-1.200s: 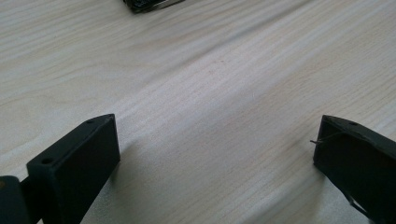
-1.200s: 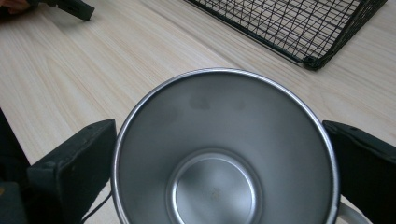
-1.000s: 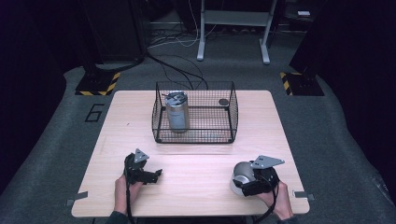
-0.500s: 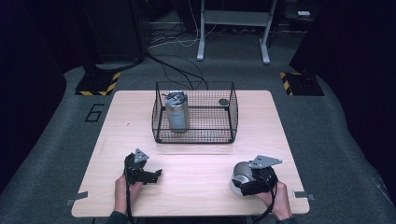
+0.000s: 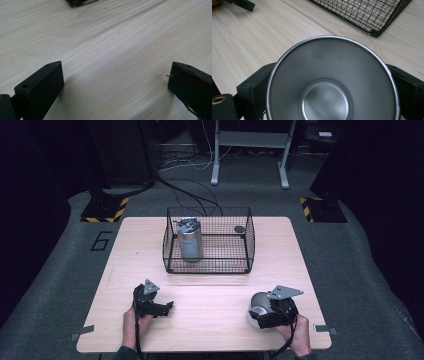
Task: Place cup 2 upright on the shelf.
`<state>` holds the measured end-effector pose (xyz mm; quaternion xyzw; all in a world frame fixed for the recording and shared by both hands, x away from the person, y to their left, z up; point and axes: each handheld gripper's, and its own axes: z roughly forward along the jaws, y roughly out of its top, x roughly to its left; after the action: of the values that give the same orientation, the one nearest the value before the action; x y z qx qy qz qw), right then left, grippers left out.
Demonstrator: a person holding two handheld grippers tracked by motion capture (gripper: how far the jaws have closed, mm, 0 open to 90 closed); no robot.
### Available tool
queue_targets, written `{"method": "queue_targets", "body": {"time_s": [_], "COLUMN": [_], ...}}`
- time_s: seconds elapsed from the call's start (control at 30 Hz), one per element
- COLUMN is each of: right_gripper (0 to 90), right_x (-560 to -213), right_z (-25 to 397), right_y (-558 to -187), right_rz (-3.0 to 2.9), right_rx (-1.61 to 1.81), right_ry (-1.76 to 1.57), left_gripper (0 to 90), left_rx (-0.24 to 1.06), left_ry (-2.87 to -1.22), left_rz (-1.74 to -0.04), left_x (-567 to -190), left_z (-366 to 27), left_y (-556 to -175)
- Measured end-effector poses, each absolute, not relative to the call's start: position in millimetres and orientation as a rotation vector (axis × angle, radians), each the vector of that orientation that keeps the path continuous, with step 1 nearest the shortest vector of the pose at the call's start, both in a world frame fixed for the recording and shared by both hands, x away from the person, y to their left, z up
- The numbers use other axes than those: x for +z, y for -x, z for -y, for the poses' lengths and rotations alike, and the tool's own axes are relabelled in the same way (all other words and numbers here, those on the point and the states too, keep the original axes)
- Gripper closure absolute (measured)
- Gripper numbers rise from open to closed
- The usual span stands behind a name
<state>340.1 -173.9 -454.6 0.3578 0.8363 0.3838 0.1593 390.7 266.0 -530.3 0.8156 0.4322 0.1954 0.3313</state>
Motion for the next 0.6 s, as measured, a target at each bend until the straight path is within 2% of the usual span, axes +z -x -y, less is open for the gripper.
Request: {"method": "queue_targets", "body": {"time_s": [0.6], "right_gripper": [5.7], "right_x": [-432], "right_z": [161], "right_y": [-351], "right_rz": [-2.376], "right_rx": [1.118], "right_ry": [-0.964], "left_gripper": [0.2], "left_rx": [0.509], "left_ry": [-2.129], "left_rz": [-1.133], "left_x": [-530], "left_z": [-266], "left_y": [-391]}}
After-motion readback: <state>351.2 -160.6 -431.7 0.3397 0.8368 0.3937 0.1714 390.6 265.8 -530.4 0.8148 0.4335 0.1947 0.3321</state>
